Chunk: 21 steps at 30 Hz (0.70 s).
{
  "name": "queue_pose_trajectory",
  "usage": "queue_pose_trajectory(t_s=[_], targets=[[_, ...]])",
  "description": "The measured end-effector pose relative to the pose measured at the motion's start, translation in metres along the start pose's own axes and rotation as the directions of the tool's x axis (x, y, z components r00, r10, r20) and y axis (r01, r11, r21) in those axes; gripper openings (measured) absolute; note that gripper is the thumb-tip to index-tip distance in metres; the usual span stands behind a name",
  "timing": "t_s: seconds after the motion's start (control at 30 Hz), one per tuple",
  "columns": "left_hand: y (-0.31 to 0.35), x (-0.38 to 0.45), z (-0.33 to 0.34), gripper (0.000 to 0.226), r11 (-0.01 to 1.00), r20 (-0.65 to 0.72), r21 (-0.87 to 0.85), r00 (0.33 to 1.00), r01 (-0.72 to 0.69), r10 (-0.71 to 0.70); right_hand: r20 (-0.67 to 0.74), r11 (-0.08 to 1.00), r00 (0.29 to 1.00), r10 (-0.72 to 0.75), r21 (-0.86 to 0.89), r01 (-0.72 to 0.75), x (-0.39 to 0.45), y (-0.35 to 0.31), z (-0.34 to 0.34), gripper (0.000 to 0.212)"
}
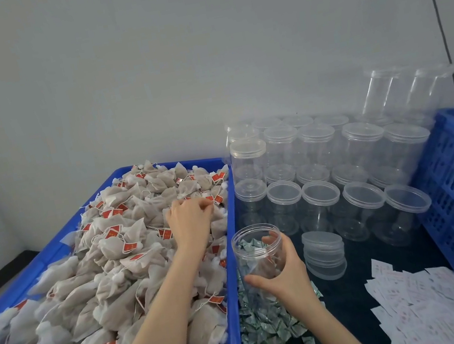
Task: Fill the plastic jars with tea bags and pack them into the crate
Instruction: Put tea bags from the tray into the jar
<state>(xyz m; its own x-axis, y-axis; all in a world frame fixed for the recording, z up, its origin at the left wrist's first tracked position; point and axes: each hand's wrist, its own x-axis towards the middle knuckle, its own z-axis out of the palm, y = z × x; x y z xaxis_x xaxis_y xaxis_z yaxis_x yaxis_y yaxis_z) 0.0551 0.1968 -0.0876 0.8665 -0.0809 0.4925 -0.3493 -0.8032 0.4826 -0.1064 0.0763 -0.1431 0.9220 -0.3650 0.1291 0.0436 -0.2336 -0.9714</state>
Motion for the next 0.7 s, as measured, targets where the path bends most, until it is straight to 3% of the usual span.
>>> queue_pose_trajectory(t_s=[0.07, 0.17, 0.3, 0.37, 0.47, 0.57, 0.63, 0.7], targets=[[0.004, 0.0, -0.01, 0.012, 0.951, 0.034, -0.309, 0.999, 0.016, -0.005, 0.0, 1.0, 1.0, 0.001, -0.009, -0.001, 0.0, 0.0, 0.0, 0.094], [0.01, -0.002, -0.026, 0.013, 0.704, 0.157, -0.699, 0.987, 0.13, -0.027, -0.001, 1.0, 1.0, 0.007, -0.017, -0.007, 0.0, 0.001, 0.001, 0.089], [0.017, -0.004, -0.039, 0.016, 0.385, 0.357, -0.87, 0.932, 0.308, 0.061, 0.001, 1.0, 1.0, 0.008, -0.027, -0.008, 0.0, 0.002, 0.002, 0.087], [0.02, -0.006, -0.042, 0.016, 0.286, 0.414, -0.888, 0.896, 0.359, 0.162, -0.004, 0.999, 1.0, -0.006, -0.036, 0.006, 0.0, 0.002, 0.003, 0.086], [0.022, -0.01, -0.042, 0.012, 0.236, 0.463, -0.883, 0.833, 0.405, 0.302, -0.013, 0.999, 1.0, -0.017, -0.033, 0.017, 0.001, 0.001, 0.003, 0.084], [0.023, -0.013, -0.039, 0.012, 0.261, 0.49, -0.871, 0.769, 0.415, 0.41, -0.011, 1.0, 1.0, -0.012, -0.014, 0.012, 0.001, 0.001, 0.002, 0.085], [0.024, -0.015, -0.038, 0.012, 0.327, 0.524, -0.85, 0.715, 0.412, 0.462, -0.005, 1.0, 1.0, -0.01, -0.004, 0.01, 0.002, 0.001, 0.002, 0.089], [0.024, -0.016, -0.036, 0.016, 0.472, 0.58, -0.803, 0.662, 0.365, 0.475, -0.001, 1.0, 1.0, -0.016, -0.006, 0.016, 0.003, 0.0, 0.002, 0.096]])
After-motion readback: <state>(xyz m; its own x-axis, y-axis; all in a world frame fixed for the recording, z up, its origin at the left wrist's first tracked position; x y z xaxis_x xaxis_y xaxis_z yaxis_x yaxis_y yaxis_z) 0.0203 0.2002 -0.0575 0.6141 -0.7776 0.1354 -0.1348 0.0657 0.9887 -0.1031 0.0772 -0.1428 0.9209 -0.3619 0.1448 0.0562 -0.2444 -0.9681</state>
